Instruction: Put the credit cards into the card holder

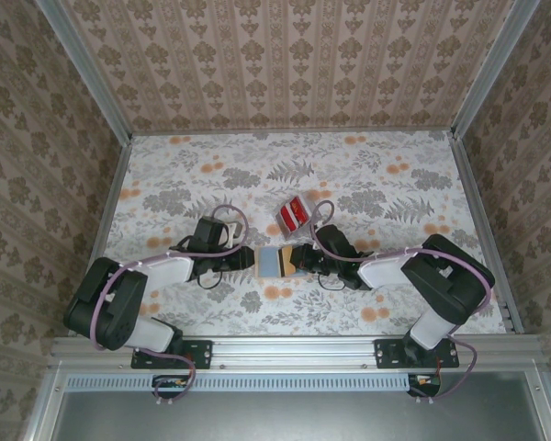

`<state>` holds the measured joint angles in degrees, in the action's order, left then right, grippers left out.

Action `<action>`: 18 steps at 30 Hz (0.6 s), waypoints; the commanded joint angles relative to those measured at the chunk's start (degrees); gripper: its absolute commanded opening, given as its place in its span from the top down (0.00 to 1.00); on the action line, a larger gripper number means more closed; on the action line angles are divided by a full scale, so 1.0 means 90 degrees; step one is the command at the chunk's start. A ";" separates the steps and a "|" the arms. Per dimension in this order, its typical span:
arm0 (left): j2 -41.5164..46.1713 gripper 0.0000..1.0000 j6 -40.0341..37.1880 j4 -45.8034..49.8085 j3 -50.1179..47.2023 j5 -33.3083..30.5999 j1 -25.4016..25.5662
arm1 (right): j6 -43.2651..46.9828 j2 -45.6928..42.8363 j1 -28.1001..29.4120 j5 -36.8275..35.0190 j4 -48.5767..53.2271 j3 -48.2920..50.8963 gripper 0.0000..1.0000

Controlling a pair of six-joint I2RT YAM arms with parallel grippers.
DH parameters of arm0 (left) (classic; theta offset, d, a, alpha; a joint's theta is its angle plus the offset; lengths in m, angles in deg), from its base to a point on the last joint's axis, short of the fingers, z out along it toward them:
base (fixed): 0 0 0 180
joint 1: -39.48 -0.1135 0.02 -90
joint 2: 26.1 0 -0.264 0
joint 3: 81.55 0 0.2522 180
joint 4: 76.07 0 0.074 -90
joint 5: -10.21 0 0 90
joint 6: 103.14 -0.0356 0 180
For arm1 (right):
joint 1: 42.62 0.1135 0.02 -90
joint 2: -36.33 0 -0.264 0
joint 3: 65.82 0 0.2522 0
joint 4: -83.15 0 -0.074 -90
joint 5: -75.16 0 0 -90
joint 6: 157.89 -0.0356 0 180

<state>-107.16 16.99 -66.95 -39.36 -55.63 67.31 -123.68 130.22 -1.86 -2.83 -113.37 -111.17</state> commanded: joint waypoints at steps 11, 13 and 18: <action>0.0092 0.68 -0.0223 0.0482 0.0581 0.0037 0.0247 | 0.0042 0.0182 -0.0056 0.0013 0.0319 -0.0212 0.88; -0.0056 0.69 -0.0206 0.0511 0.0640 0.0095 0.0264 | 0.0027 0.0158 -0.0055 0.0005 0.0317 -0.0183 0.88; -0.0327 0.70 -0.0161 0.0328 0.0559 0.0041 0.0311 | 0.0071 0.0112 -0.0066 -0.0075 0.0416 -0.0130 0.88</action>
<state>-108.51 16.57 -64.04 -35.10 -55.60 69.82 -123.61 130.83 -2.13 -2.61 -112.52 -112.18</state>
